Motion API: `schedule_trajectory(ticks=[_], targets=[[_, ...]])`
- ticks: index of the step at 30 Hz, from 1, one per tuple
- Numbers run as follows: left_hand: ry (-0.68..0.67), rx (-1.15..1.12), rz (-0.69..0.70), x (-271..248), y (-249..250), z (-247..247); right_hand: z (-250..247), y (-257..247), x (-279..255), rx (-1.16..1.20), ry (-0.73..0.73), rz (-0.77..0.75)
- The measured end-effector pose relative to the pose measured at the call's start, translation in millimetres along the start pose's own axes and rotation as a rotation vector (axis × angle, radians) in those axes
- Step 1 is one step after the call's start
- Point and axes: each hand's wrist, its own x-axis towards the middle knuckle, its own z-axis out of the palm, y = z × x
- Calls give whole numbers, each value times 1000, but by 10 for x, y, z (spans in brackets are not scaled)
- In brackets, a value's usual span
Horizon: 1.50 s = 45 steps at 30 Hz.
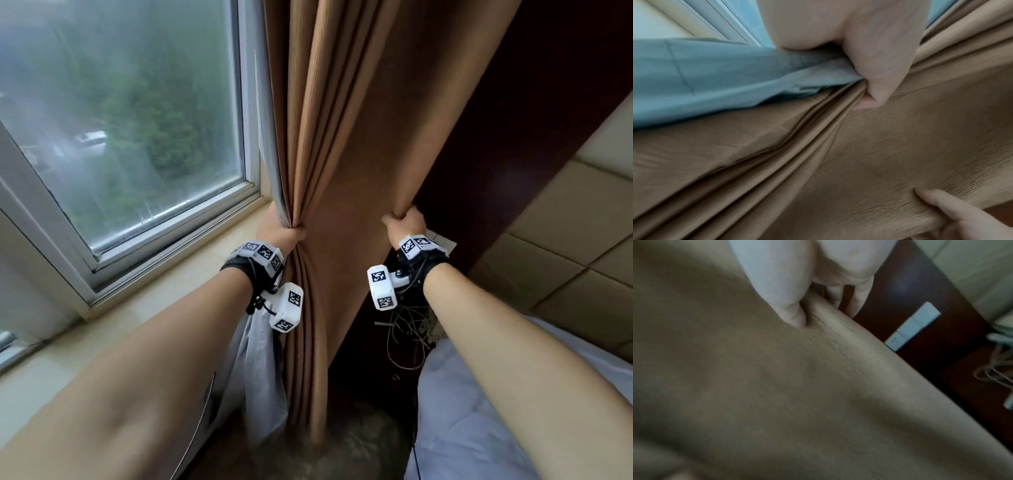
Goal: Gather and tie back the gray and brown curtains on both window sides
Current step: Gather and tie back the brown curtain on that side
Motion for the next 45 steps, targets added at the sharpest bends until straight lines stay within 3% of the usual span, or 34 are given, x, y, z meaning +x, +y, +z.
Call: schedule_trajectory(ticks=[3, 8, 14, 17, 19, 23, 26, 28, 31, 39, 42, 45], targets=[[50, -33, -7, 46, -20, 114, 62, -49, -75, -97, -61, -84], [139, -159, 4, -33, 157, 265, 142, -93, -337, -214, -307, -197], [63, -190, 135, -71, 173, 302, 193, -179, -413, -223, -493, -310], [-103, -137, 206, -68, 161, 313, 232, -251, -437, -286, -562, -349], [-128, -72, 226, -61, 137, 347, 246, -292, -447, -319, -602, -365], [-16, -44, 176, -115, 106, 396, 236, -284, -420, -364, -673, -376], [143, -90, 131, -172, 110, 428, 233, -243, -385, -347, -732, -429], [236, -52, 59, -186, 109, 438, 285, -201, -336, -247, -752, -469], [275, -68, -2, -162, 103, 452, 337, -57, -206, 19, -720, -370], [350, 0, -169, -187, 306, 439, 412, 390, 465, 79, -313, 27], [386, -18, -186, -196, 352, 437, 402, 343, 591, 238, -394, 59], [408, -48, -175, -175, 361, 435, 472, 236, 681, 270, -494, -34]])
